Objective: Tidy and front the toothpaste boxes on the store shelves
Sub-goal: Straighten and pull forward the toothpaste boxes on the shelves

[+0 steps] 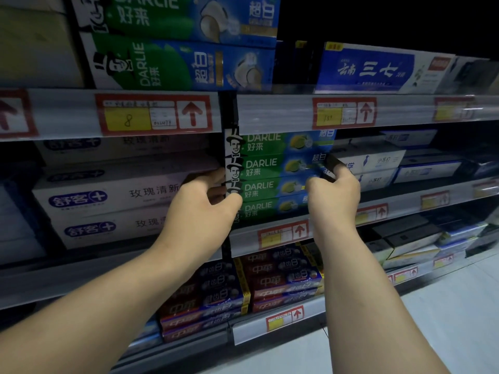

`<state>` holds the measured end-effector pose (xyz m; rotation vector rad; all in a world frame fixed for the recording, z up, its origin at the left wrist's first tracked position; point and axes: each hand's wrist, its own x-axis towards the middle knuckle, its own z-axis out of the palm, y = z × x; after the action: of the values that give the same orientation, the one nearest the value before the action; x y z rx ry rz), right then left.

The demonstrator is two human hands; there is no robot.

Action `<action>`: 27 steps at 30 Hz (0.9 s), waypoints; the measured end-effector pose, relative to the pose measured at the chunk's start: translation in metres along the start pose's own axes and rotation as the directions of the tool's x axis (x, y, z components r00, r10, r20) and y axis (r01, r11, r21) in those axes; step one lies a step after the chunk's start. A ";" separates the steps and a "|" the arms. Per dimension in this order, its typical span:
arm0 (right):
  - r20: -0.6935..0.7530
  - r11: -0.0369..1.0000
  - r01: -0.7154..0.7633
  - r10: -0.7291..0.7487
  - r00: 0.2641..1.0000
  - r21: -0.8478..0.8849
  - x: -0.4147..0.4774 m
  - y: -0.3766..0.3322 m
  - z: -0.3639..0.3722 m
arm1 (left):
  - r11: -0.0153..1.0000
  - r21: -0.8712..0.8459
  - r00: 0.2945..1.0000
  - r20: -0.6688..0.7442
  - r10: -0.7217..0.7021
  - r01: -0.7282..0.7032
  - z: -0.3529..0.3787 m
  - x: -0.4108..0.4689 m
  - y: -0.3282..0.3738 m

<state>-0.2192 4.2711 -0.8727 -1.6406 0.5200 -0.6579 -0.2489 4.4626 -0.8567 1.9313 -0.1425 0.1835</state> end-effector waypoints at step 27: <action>0.075 0.999 0.053 -0.053 0.996 0.012 -0.010 -0.023 -0.013 | 1.000 -0.019 0.998 0.066 0.015 -0.014 -0.006 0.007 0.000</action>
<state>-0.2361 4.2721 -0.8495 -1.6683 0.4193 -0.6342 -0.2428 4.4679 -0.8531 1.9194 -0.2017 0.1280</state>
